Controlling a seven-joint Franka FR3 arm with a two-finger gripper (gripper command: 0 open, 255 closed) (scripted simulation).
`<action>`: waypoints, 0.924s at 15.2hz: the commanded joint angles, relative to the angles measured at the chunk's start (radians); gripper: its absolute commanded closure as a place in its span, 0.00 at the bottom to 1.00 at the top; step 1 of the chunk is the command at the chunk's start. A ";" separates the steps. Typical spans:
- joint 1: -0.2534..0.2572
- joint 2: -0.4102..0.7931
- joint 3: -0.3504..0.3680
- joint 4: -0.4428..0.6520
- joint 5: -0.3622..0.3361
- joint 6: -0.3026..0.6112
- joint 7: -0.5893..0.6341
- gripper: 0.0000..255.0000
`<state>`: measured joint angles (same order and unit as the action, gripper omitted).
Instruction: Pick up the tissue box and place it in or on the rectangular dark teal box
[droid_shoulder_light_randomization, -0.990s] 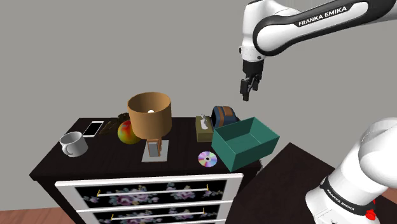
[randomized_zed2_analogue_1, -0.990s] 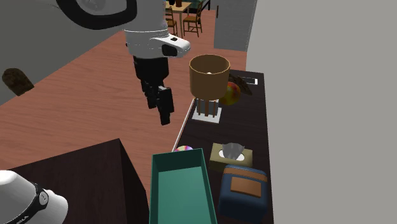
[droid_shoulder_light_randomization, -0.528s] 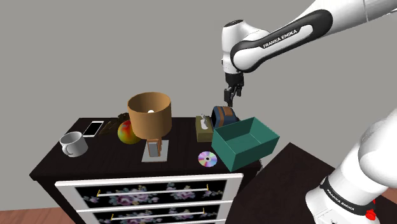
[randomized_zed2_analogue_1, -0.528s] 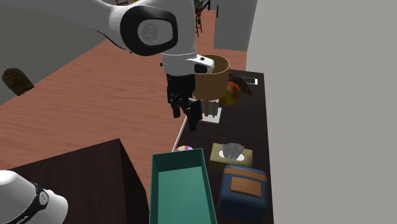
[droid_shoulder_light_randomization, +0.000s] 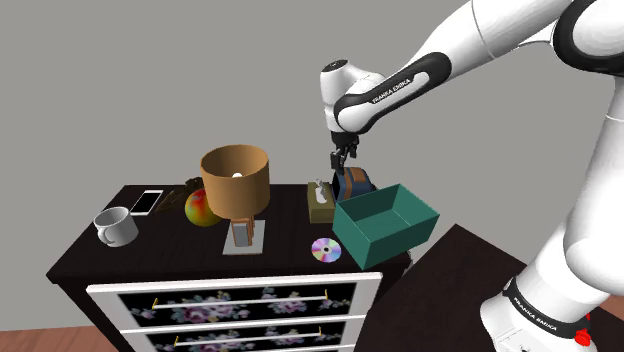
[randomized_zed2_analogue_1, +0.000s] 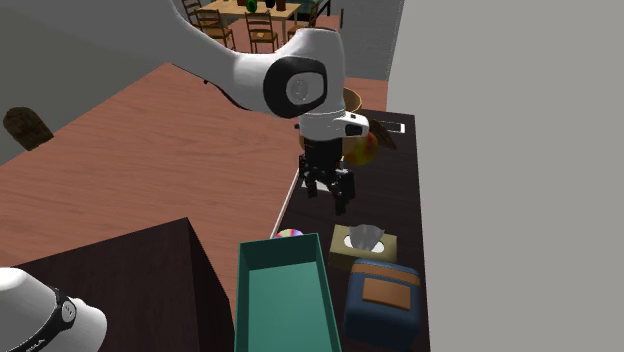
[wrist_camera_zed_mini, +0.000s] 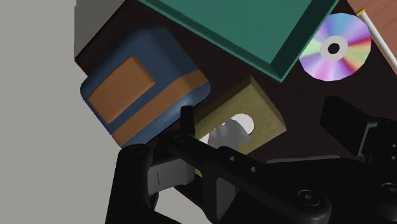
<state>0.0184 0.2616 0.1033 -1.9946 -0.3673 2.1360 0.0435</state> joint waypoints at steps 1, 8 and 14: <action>0.006 0.082 -0.007 0.068 -0.030 0.011 0.004 0.00; 0.041 0.366 -0.034 0.349 -0.104 0.008 0.001 0.00; 0.074 0.638 -0.058 0.679 -0.136 -0.044 -0.040 0.00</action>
<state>0.0850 0.8522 0.0487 -1.3808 -0.4996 2.1089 0.0132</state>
